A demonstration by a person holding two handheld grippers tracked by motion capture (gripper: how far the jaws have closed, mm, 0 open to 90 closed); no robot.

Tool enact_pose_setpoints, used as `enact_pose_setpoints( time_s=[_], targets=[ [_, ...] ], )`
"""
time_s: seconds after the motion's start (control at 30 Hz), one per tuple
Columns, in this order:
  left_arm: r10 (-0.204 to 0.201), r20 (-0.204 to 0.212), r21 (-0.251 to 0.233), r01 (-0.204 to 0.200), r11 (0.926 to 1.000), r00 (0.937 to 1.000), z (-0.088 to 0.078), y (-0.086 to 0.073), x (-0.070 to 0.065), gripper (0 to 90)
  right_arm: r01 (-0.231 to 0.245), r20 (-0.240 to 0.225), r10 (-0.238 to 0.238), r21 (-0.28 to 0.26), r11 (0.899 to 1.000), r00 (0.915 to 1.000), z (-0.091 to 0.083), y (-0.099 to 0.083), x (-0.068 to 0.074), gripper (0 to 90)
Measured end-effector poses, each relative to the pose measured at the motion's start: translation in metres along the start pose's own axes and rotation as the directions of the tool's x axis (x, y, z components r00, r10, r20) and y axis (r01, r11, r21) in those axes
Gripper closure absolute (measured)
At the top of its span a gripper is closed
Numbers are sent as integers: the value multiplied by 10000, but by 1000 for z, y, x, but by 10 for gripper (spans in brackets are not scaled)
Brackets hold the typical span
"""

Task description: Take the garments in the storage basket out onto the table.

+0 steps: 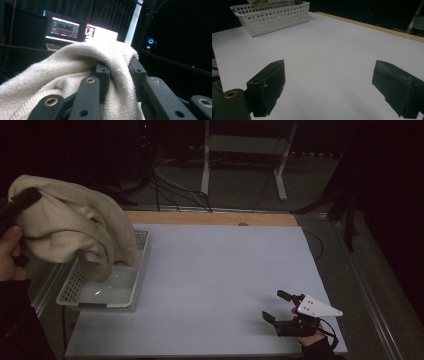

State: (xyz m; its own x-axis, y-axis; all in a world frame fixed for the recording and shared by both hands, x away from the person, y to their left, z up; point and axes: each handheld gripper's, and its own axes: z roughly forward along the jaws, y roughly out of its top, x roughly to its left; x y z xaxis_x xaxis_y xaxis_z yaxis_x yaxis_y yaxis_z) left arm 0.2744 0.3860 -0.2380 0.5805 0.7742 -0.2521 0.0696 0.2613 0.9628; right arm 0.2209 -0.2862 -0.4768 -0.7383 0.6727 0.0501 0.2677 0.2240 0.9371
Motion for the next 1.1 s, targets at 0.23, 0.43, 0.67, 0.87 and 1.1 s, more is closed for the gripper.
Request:
enact_pose_setpoints(
  time_s=[0.23,0.43,0.67,0.87,1.1],
  targets=[
    [8,587,103,-14,9999,9983,14,2,-10,762,23,1,-23,-41,10000,10000,-1,0,0,114],
    [9,1139,-75,0,10000,9935,30,5,-23,763,40,4,-40,-37,10000,10000,-1,0,0,114],
    [10,1860,-283,44,9996,9825,52,10,-41,763,60,-26,-60,-70,10000,10000,-1,0,0,114],
    [-65,2496,-223,124,9997,9683,78,7,-57,763,42,-37,-42,-128,9999,10000,-2,1,0,114],
    [-130,3314,-100,173,9998,9434,110,0,-75,763,30,-48,-31,-217,9998,10000,-4,1,0,114]
  ],
)
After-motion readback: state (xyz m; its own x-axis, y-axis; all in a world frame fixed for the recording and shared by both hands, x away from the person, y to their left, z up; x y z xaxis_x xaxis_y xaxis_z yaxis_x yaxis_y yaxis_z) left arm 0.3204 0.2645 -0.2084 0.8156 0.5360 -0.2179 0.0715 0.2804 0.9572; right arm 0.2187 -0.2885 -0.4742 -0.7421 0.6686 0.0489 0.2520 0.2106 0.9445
